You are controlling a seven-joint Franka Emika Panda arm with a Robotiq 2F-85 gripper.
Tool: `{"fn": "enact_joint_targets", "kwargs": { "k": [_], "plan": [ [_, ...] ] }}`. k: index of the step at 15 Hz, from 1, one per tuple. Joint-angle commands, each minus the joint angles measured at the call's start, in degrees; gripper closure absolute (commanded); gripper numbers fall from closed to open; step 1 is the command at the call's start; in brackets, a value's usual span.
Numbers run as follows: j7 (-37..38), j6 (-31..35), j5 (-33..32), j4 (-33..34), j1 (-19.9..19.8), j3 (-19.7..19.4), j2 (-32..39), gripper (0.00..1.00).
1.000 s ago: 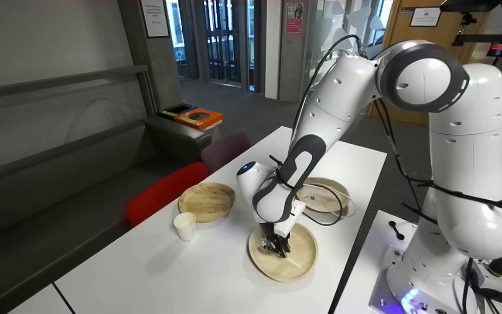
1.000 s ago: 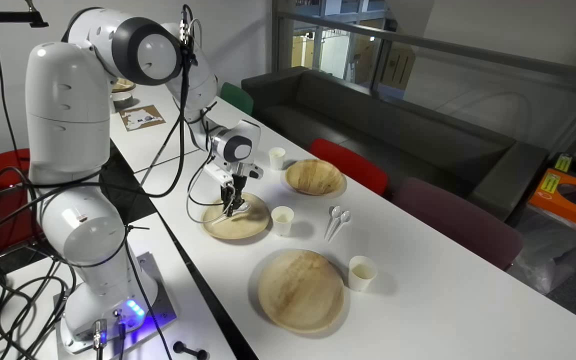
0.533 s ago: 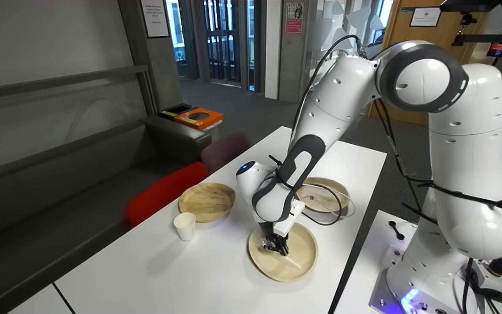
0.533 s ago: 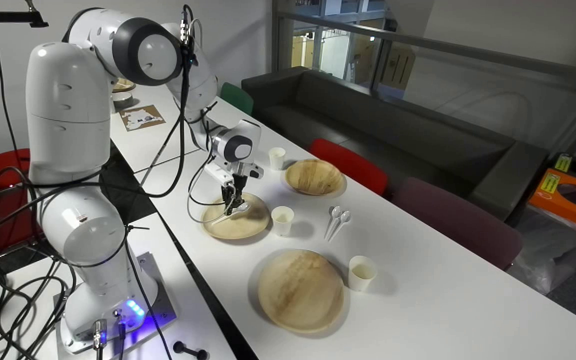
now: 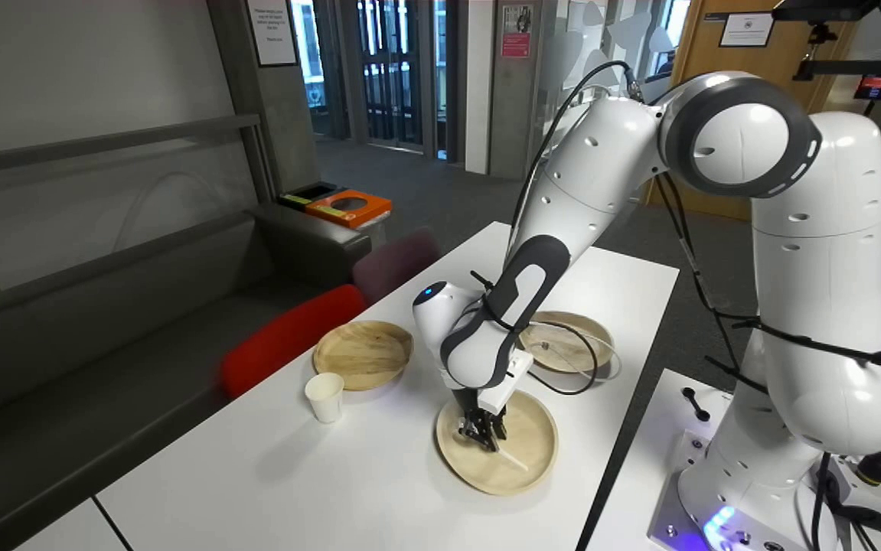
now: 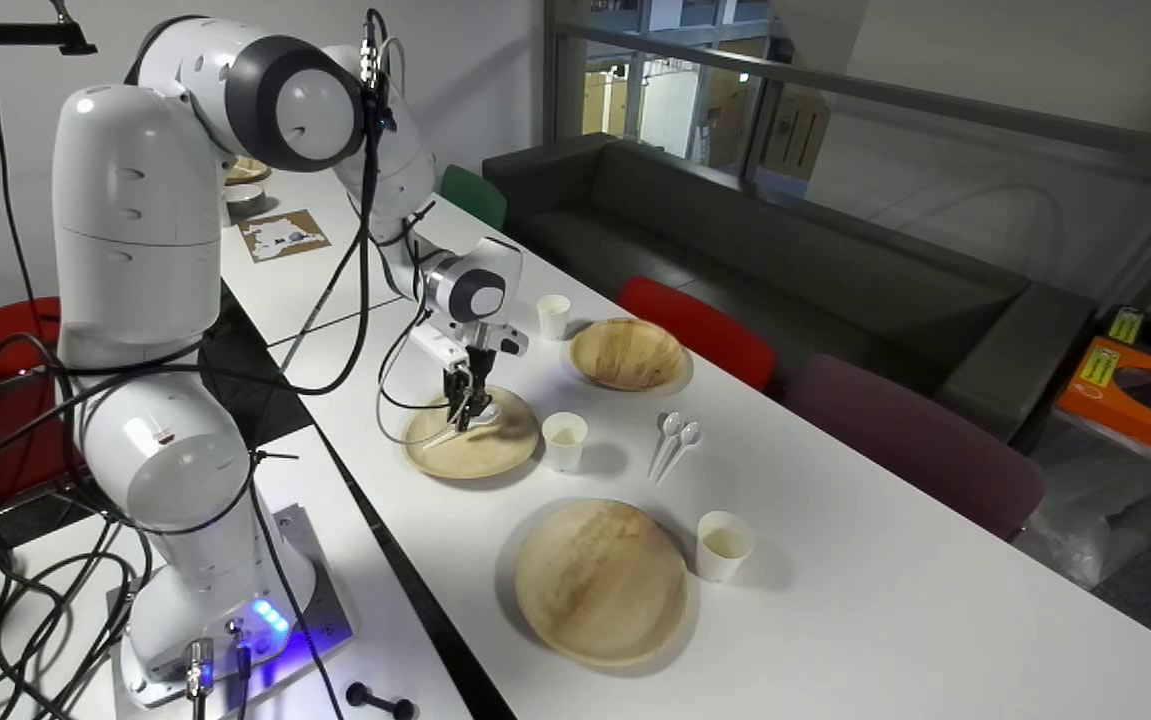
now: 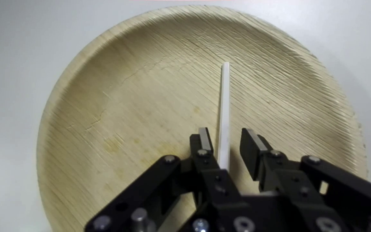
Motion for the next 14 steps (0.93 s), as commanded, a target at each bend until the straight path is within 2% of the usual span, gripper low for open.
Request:
{"fn": "enact_joint_targets", "kwargs": {
  "k": [1,4,7,8,9,10,13,14],
  "plan": [
    [0.2,-2.3,-0.9,1.4,0.1,-0.5,0.2,0.96],
    [0.2,-2.2,-1.0,1.3,0.1,-0.6,0.2,0.97],
    [0.3,-2.1,-1.2,1.3,0.1,-0.8,0.4,0.76],
    [0.3,-2.0,-1.3,1.3,0.2,-0.9,0.5,0.76],
    [0.4,-2.0,-1.4,1.2,0.2,-0.9,0.5,0.70],
    [0.4,-2.0,-1.5,1.2,0.2,-1.0,0.6,0.69],
    [0.5,-2.0,-1.8,1.3,0.2,-1.2,1.0,0.75],
    [0.5,-1.9,-1.9,1.4,0.3,-1.2,1.2,0.93]
  ]
}}
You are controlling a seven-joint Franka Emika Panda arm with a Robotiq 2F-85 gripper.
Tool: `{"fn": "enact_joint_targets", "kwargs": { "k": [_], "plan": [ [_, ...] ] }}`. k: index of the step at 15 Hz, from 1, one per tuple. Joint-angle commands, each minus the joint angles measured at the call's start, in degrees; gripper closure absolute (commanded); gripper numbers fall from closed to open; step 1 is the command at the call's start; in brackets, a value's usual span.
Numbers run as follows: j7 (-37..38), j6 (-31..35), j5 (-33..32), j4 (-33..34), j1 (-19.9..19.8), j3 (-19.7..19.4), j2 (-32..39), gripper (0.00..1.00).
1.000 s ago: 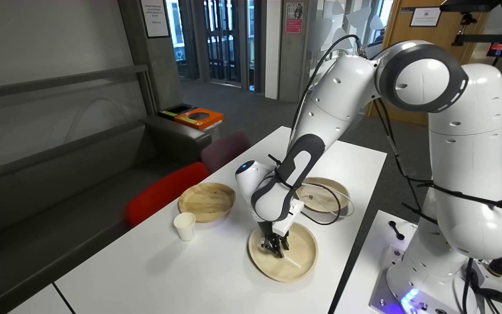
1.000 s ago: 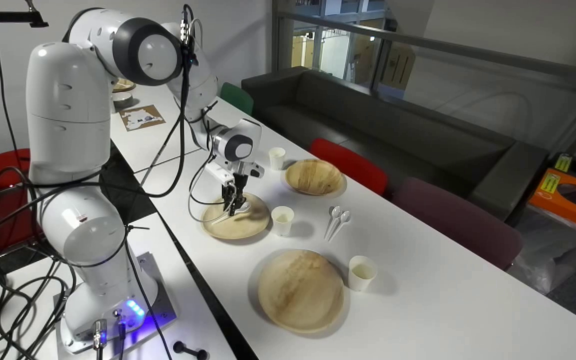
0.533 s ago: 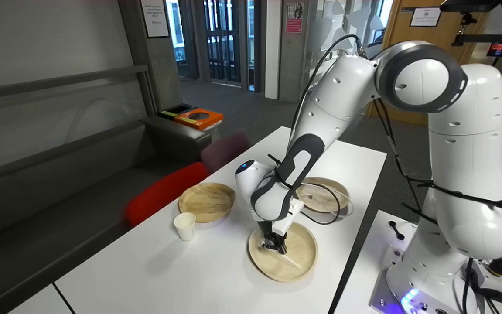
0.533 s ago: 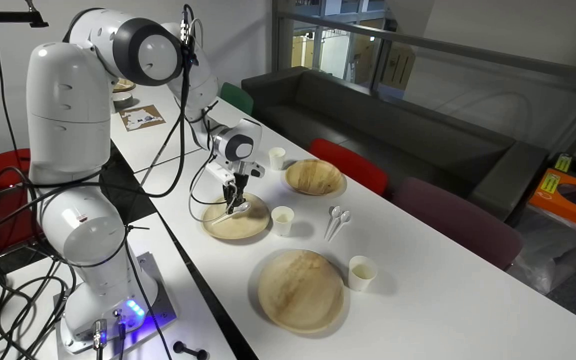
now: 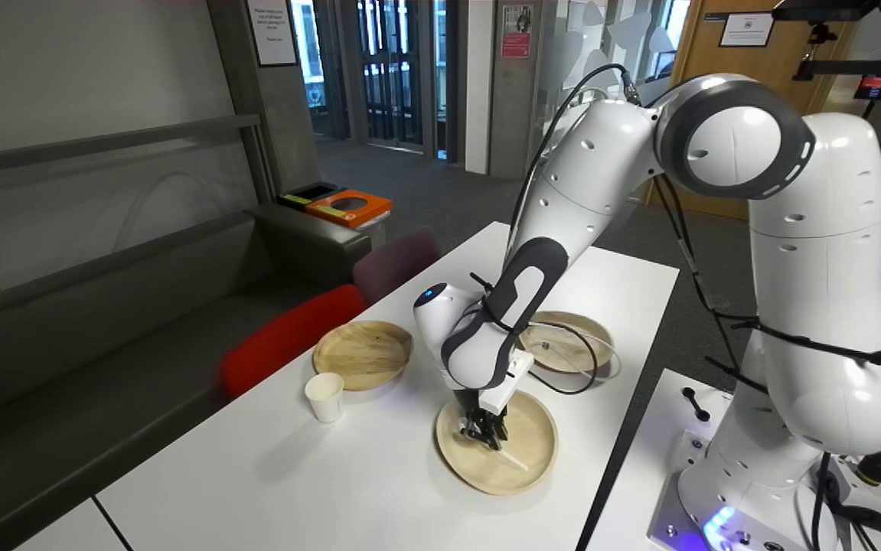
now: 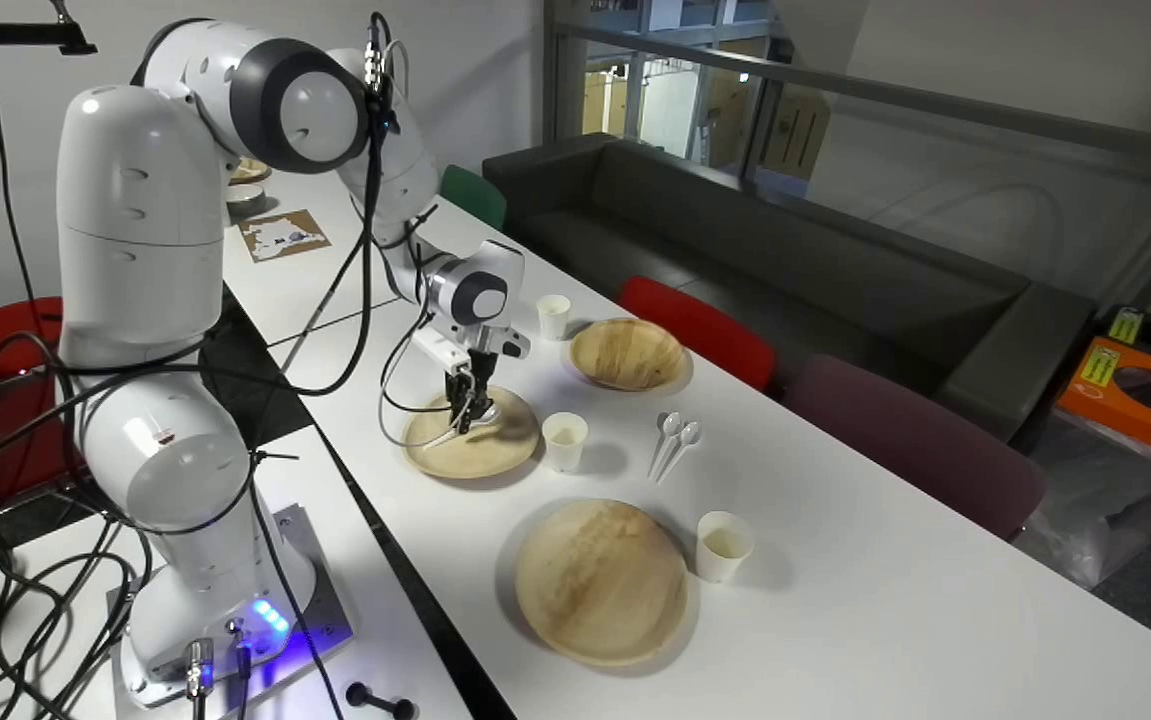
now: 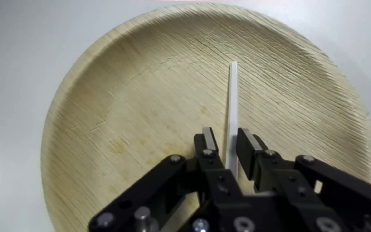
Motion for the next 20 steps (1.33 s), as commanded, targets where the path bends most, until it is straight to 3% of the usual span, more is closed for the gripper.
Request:
{"fn": "enact_joint_targets", "kwargs": {
  "k": [1,2,7,8,14,17,20],
  "plan": [
    [0.5,-1.9,-1.3,1.2,0.3,-0.7,0.6,0.94],
    [0.5,-1.9,-1.3,1.4,0.3,-0.7,0.8,1.00],
    [0.5,-2.3,-1.3,2.1,0.3,-0.8,1.3,1.00],
    [0.5,-2.3,-1.4,2.2,0.3,-0.8,1.2,0.76],
    [0.4,-2.5,-1.5,2.3,0.3,-0.8,1.1,0.35],
    [0.4,-2.6,-1.6,2.5,0.3,-0.9,1.3,0.34],
    [0.3,-2.6,-1.5,2.5,0.3,-0.9,1.2,0.67]
  ]
}}
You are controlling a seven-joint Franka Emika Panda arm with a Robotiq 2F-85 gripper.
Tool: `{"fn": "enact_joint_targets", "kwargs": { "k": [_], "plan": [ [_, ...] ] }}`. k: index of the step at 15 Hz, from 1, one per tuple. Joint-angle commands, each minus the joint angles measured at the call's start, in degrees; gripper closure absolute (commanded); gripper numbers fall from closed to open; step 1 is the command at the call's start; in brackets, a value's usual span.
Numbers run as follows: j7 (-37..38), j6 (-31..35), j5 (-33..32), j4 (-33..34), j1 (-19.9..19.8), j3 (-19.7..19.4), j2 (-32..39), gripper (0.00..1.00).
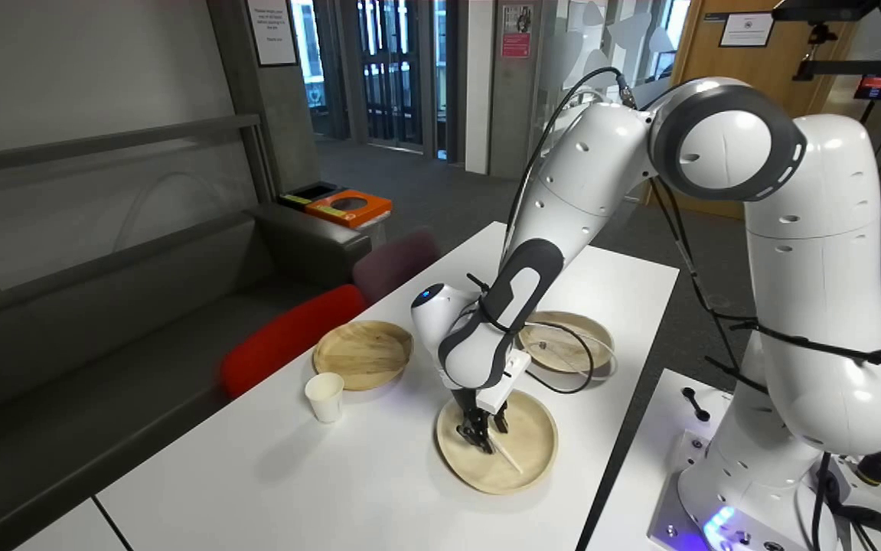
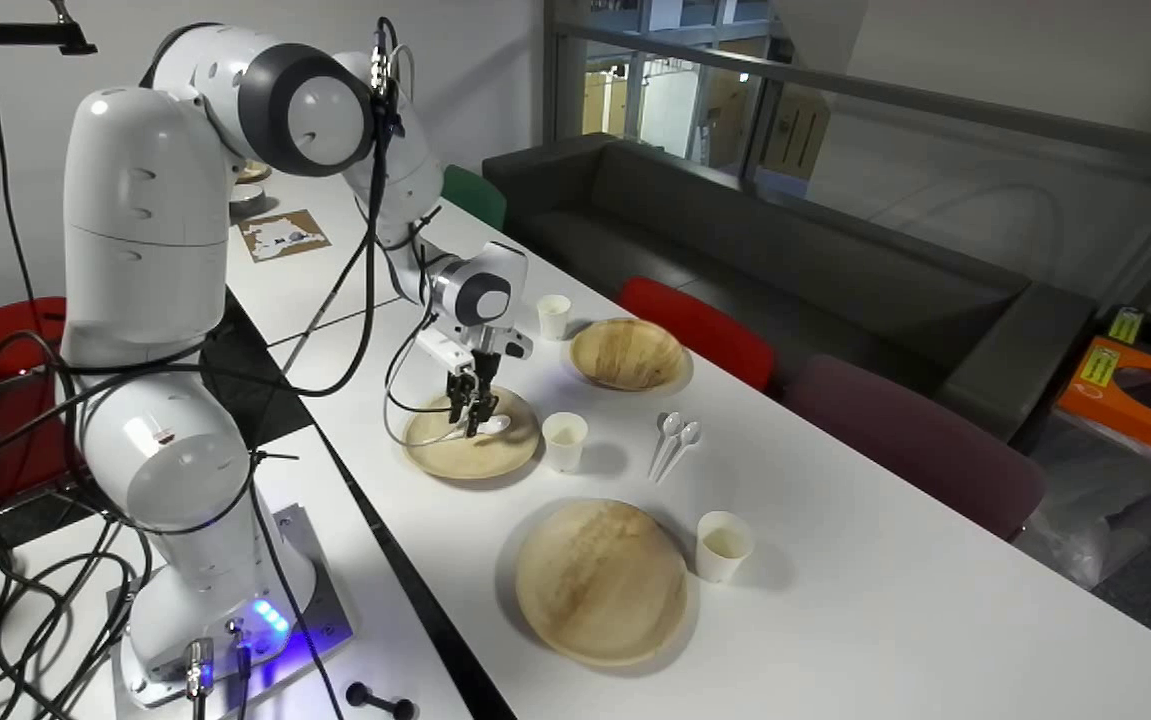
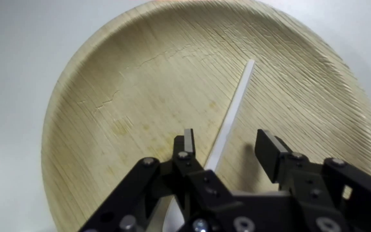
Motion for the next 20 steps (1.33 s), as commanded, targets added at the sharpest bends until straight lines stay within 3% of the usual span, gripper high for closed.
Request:
{"fn": "enact_joint_targets", "kwargs": {
  "k": [1,5,9,13,20],
  "plan": [
    [0.3,-2.4,-1.1,1.3,0.2,-0.7,0.2,0.74],
    [0.3,-2.4,-1.1,1.4,0.2,-0.8,0.3,0.89],
    [0.4,-2.4,-1.2,1.5,0.3,-0.9,0.5,0.84],
    [0.2,-2.1,-1.1,1.1,0.2,-0.9,0.2,0.99],
    [0.1,-1.8,-1.2,0.6,0.4,-0.8,-0.4,0.98]
  ]
}}
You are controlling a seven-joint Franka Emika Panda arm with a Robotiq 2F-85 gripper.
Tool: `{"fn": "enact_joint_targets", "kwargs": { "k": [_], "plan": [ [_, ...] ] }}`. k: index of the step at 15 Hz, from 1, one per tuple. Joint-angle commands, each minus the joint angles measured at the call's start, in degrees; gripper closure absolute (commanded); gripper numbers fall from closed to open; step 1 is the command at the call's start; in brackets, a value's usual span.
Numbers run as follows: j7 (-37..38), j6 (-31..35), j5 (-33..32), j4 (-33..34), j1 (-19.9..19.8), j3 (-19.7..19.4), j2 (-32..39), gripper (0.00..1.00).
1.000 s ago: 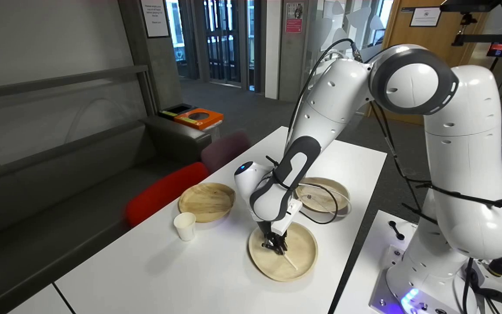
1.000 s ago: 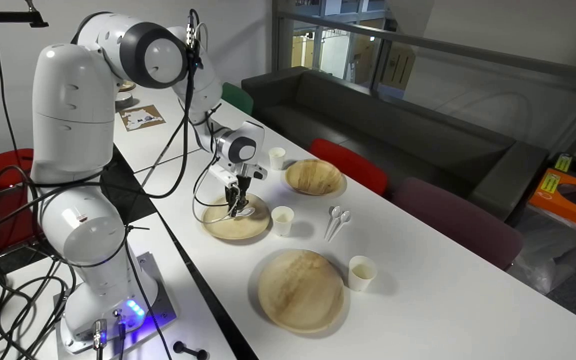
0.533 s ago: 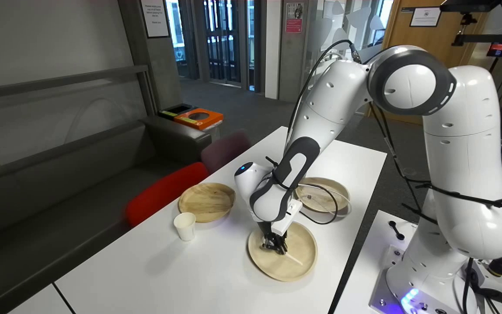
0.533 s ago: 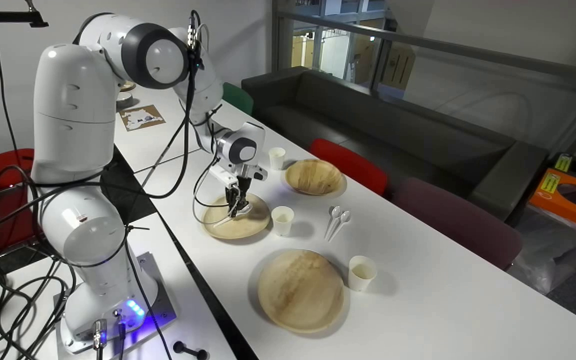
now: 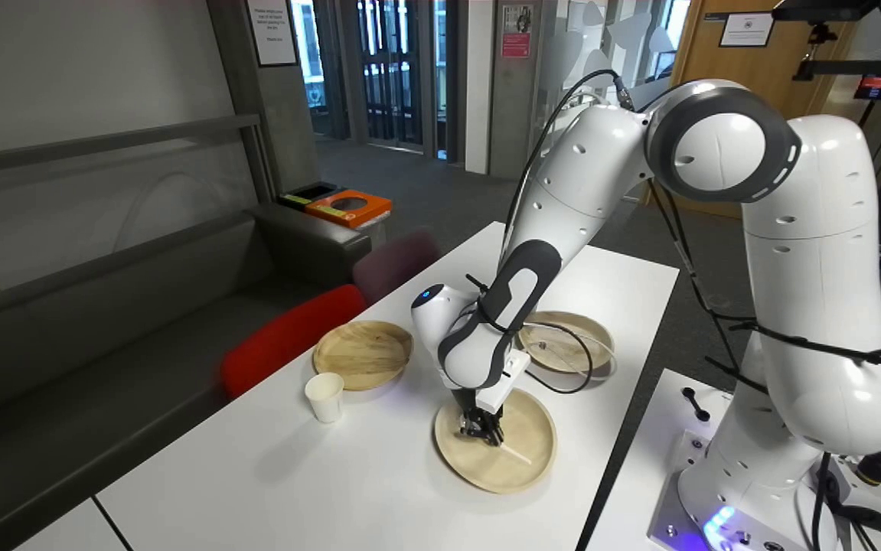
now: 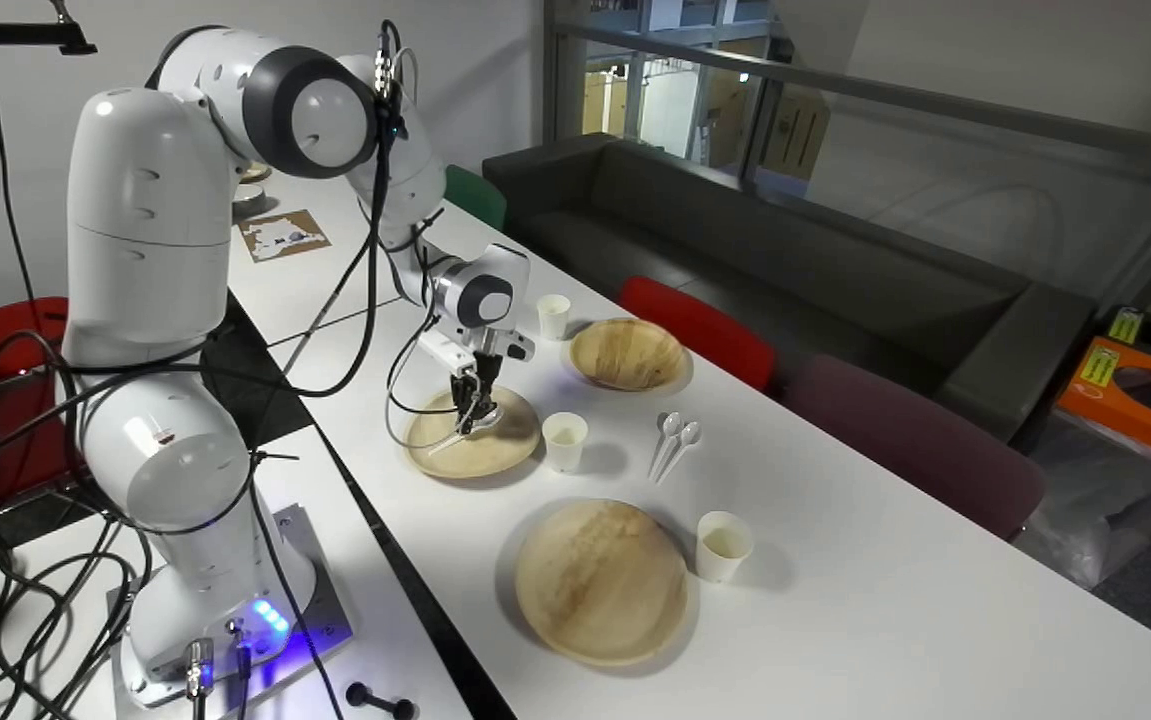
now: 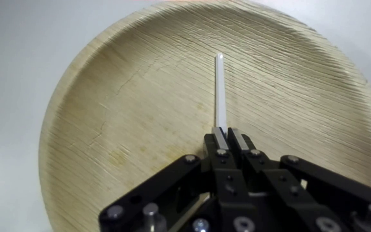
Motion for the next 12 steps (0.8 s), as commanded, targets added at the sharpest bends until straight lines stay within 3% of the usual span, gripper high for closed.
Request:
{"fn": "enact_joint_targets", "kwargs": {
  "k": [1,12],
  "plan": [
    [0.0,-1.7,-1.2,0.1,0.3,-0.3,-1.2,0.98],
    [-0.8,-2.3,-1.1,-2.8,0.2,0.2,-5.0,0.98]
  ]
}}
